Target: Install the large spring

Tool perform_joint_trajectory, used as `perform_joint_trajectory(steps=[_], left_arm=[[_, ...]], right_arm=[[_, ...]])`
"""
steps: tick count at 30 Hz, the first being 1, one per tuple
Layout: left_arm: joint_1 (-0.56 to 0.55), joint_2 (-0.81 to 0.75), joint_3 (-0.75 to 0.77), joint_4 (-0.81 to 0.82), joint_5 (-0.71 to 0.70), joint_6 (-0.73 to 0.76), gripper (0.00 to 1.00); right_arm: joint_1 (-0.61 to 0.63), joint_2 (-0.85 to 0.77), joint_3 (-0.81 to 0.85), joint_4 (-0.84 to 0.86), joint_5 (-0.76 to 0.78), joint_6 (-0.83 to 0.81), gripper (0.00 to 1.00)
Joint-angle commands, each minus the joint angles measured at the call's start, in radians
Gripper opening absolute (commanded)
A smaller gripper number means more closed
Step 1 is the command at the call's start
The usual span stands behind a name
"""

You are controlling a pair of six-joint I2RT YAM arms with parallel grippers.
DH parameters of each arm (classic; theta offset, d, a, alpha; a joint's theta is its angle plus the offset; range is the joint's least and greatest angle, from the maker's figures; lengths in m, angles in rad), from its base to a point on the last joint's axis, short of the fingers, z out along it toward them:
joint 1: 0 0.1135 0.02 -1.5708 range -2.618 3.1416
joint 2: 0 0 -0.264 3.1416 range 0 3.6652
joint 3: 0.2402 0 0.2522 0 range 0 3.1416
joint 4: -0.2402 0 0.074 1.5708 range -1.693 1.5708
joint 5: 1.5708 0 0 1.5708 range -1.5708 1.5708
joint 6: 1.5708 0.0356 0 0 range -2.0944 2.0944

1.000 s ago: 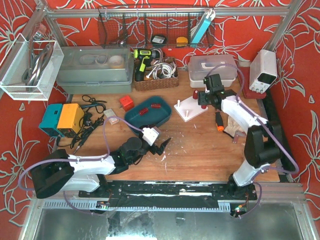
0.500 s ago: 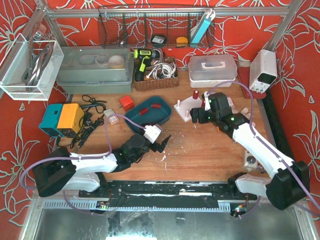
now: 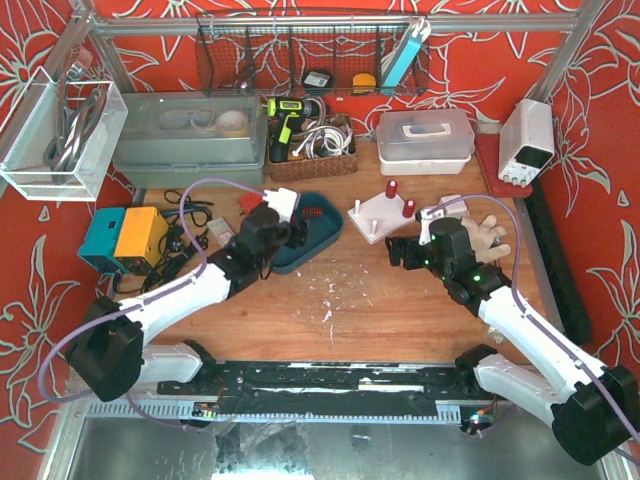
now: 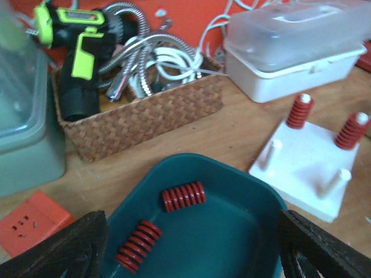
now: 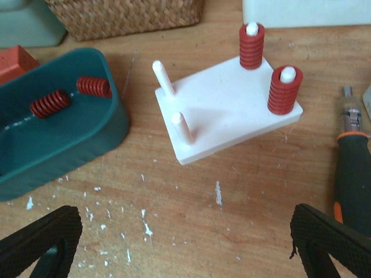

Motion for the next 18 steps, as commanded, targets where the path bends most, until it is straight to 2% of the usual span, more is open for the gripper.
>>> perform_joint_trajectory(steps=[1, 4, 10, 18], left_arm=[[0.101, 0.065, 0.086, -0.186, 0.128, -0.01, 0.77], [0.145, 0.135, 0.133, -0.224, 0.167, 0.016, 0.7], [0.174, 0.286, 0.221, -0.26, 0.16, 0.166, 0.47], [0.189, 0.505, 0.429, -0.46, 0.07, 0.28, 0.44]], right_arm=[[0.007, -0.012, 0.002, 0.057, 0.006, 0.016, 0.98], [0.007, -0.017, 0.001, 0.053, 0.007, 0.013, 0.98], [0.009, -0.037, -0.017, 0.075, -0.003, 0.02, 0.98], [0.013, -0.002, -0.005, 0.075, -0.02, 0.017, 0.97]])
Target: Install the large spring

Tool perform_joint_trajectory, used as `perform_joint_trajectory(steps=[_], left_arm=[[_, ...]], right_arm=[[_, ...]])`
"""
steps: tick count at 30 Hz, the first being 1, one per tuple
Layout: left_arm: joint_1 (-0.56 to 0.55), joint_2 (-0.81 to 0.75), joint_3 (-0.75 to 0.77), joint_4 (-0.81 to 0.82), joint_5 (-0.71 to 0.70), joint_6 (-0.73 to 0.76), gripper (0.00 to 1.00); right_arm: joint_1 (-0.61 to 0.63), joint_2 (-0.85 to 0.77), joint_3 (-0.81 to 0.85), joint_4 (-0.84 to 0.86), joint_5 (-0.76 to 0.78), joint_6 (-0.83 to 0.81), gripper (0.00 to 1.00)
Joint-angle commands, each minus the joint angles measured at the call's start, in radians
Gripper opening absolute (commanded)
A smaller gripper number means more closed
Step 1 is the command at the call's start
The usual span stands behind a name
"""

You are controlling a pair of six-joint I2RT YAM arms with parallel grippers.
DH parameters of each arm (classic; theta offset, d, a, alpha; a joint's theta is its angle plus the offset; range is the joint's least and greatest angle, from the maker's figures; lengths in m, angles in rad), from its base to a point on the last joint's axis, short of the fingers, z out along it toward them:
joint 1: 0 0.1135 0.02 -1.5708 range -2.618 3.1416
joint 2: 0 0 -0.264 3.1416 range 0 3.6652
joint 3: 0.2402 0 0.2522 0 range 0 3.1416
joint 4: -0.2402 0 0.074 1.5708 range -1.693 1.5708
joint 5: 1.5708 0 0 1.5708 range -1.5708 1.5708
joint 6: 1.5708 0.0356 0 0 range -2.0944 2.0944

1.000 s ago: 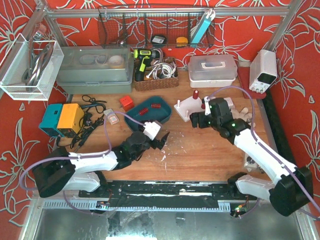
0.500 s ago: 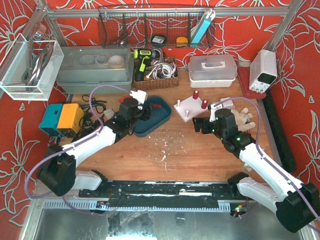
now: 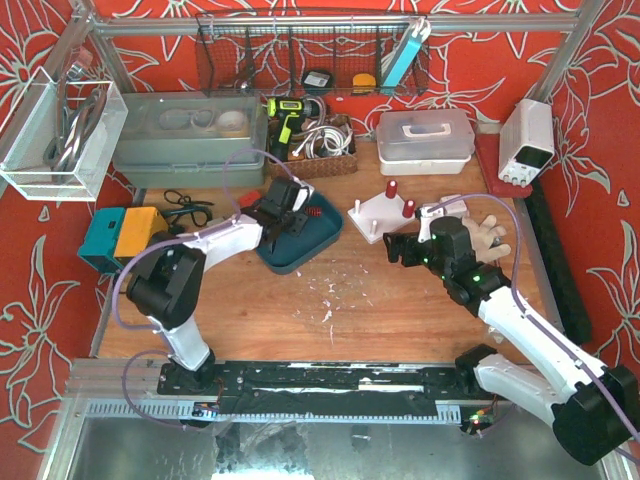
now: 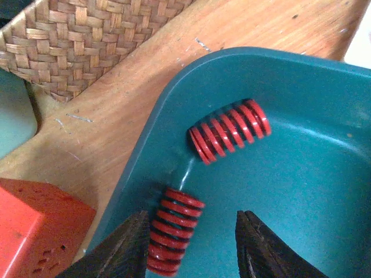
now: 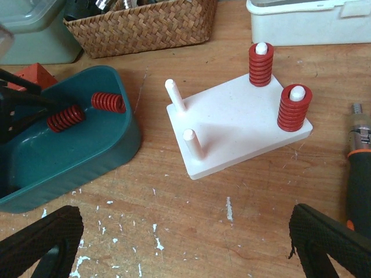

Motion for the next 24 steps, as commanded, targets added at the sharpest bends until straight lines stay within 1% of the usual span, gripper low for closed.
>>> perform_joint_trajectory(steps=[1, 7, 14, 20, 24], left_arm=[[0.009, 0.073, 0.092, -0.124, -0.061, 0.088, 0.43], [0.012, 0.148, 0.132, -0.149, -0.107, 0.121, 0.39], [0.012, 0.195, 0.148, -0.159, -0.103, 0.116, 0.38], [0.013, 0.241, 0.166, -0.192, -0.136, 0.115, 0.38], [0.014, 0.256, 0.166, -0.206, -0.117, 0.093, 0.38]], right_arm=[[0.008, 0.011, -0.003, 0.013, -0.012, 0.007, 0.97], [0.008, 0.01, -0.004, 0.012, -0.006, 0.006, 0.97], [0.009, 0.015, -0.003, 0.015, 0.001, 0.004, 0.97], [0.009, 0.007, -0.003, 0.009, 0.001, 0.003, 0.97], [0.008, -0.007, -0.005, 0.006, 0.007, 0.001, 0.97]])
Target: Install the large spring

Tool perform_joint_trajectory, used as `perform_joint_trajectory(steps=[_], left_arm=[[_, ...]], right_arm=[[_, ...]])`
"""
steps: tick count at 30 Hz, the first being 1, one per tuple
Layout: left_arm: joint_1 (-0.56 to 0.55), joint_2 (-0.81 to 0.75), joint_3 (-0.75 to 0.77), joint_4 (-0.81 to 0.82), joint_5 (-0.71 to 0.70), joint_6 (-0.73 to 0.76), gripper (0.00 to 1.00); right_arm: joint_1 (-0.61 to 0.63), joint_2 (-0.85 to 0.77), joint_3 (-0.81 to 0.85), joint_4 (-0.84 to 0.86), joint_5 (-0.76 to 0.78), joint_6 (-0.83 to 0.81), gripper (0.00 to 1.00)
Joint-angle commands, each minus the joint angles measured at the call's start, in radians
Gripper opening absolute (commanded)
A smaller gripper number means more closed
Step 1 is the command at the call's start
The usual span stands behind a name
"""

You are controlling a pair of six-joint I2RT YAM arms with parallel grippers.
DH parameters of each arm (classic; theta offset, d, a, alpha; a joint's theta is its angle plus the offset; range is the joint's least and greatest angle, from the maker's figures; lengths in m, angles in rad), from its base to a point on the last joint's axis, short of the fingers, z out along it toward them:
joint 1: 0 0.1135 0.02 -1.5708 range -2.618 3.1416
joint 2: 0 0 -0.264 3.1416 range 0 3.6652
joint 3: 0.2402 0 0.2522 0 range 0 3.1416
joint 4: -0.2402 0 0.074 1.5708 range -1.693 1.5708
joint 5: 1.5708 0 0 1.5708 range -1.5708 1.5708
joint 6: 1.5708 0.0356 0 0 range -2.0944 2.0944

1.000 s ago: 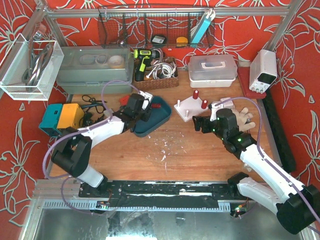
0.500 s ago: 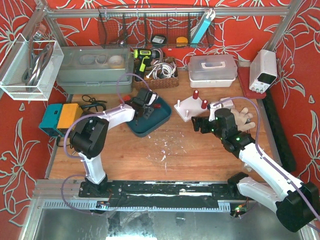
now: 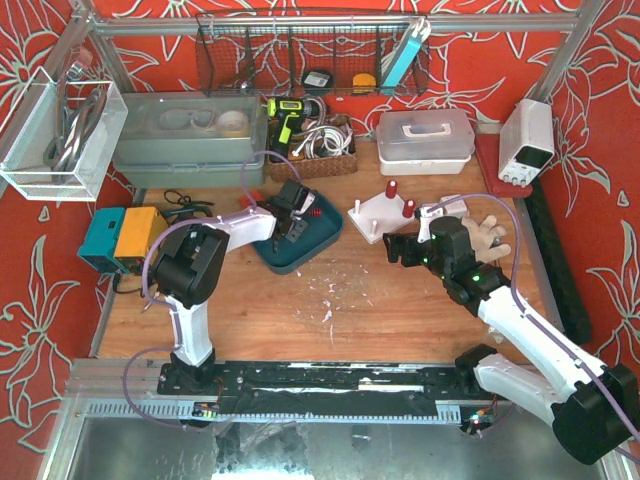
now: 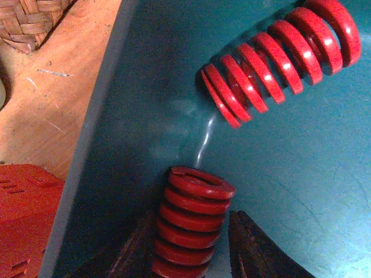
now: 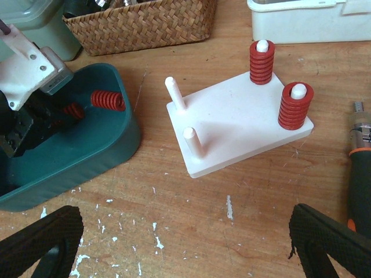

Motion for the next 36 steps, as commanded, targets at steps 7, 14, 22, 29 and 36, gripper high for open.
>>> perform_joint_trajectory(steps=[7, 14, 22, 29, 36], left_arm=[[0.007, 0.065, 0.038, -0.15, 0.114, -0.061, 0.4], [0.007, 0.035, -0.014, -0.089, 0.094, -0.074, 0.33], [0.007, 0.032, -0.048, -0.067, 0.072, -0.109, 0.39], [0.007, 0.03, -0.063, -0.057, 0.097, -0.12, 0.3], [0.007, -0.075, -0.098, 0.019, 0.149, -0.124, 0.17]], right_arm=[[0.007, -0.02, -0.003, 0.005, 0.006, 0.001, 0.97], [0.007, -0.024, -0.003, 0.003, 0.008, 0.002, 0.97], [0.007, -0.028, -0.003, 0.003, 0.006, 0.004, 0.97], [0.008, -0.034, -0.003, 0.0, 0.009, 0.001, 0.97], [0.007, -0.039, -0.006, 0.0, 0.008, 0.003, 0.97]])
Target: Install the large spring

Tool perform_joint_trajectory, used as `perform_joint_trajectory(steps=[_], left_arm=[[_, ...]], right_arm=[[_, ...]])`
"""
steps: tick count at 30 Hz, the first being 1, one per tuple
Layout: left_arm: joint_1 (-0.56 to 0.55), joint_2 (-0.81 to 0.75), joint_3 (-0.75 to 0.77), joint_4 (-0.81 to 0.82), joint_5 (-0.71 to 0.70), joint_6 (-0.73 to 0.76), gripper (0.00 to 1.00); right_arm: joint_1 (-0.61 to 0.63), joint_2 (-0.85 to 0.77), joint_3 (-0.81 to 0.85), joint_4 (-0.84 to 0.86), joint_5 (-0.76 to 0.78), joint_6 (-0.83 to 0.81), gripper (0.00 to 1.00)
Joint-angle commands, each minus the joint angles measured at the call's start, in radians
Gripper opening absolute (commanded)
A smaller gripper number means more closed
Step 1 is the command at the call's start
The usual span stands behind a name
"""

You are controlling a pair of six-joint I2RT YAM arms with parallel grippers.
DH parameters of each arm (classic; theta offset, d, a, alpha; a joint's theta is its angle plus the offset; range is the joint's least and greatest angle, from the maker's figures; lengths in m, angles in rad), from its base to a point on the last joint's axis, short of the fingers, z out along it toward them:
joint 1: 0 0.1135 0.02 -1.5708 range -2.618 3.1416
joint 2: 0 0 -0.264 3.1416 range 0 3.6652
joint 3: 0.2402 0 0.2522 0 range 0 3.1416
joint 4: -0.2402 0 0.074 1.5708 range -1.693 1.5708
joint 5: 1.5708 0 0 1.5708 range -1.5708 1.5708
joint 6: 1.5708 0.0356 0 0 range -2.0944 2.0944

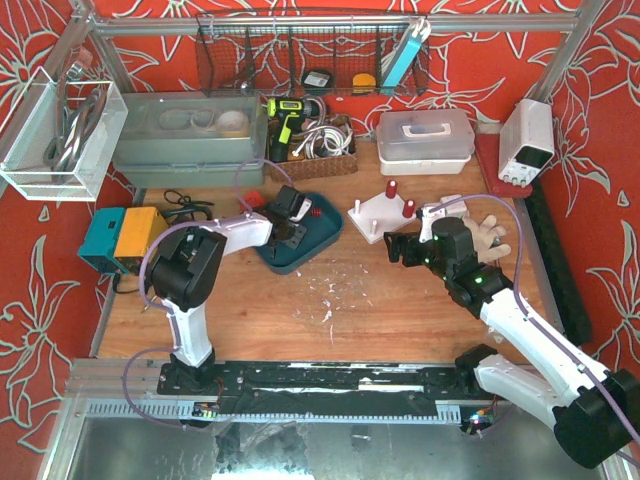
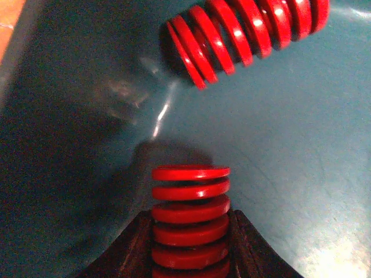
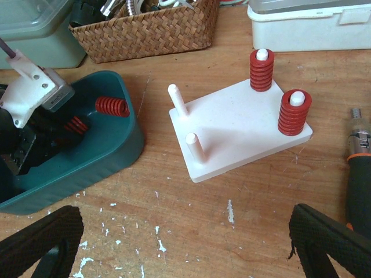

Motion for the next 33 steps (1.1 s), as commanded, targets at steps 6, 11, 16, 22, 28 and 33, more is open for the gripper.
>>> perform_joint_trajectory(steps=[6, 11, 16, 22, 28, 33], left_arm=[[0.002, -0.173, -0.097, 0.131, 0.123, -0.032, 0.09], [0.002, -0.308, -0.217, 0.305, 0.179, -0.047, 0.06], [0.001, -0.511, -0.401, 0.606, 0.301, -0.092, 0.04], [-0.048, -0.707, -0.629, 0.926, 0.412, -0.123, 0.04], [-0.174, -0.771, -0.788, 1.087, 0.403, -0.038, 0.05], [-0.257, -0.784, -0.879, 1.176, 0.344, 0.023, 0.05]], right_arm=[[0.007, -0.012, -0.008, 0.002, 0.018, 0.001, 0.97], [0.006, -0.003, -0.002, -0.002, 0.012, -0.001, 0.97], [0.007, -0.019, 0.019, -0.014, -0.013, 0.006, 0.98], [0.007, -0.002, 0.147, -0.153, -0.157, 0.041, 0.99], [0.026, 0.043, 0.209, -0.138, -0.429, 0.094, 0.98], [0.147, 0.112, 0.277, -0.18, -0.416, 0.069, 0.88]])
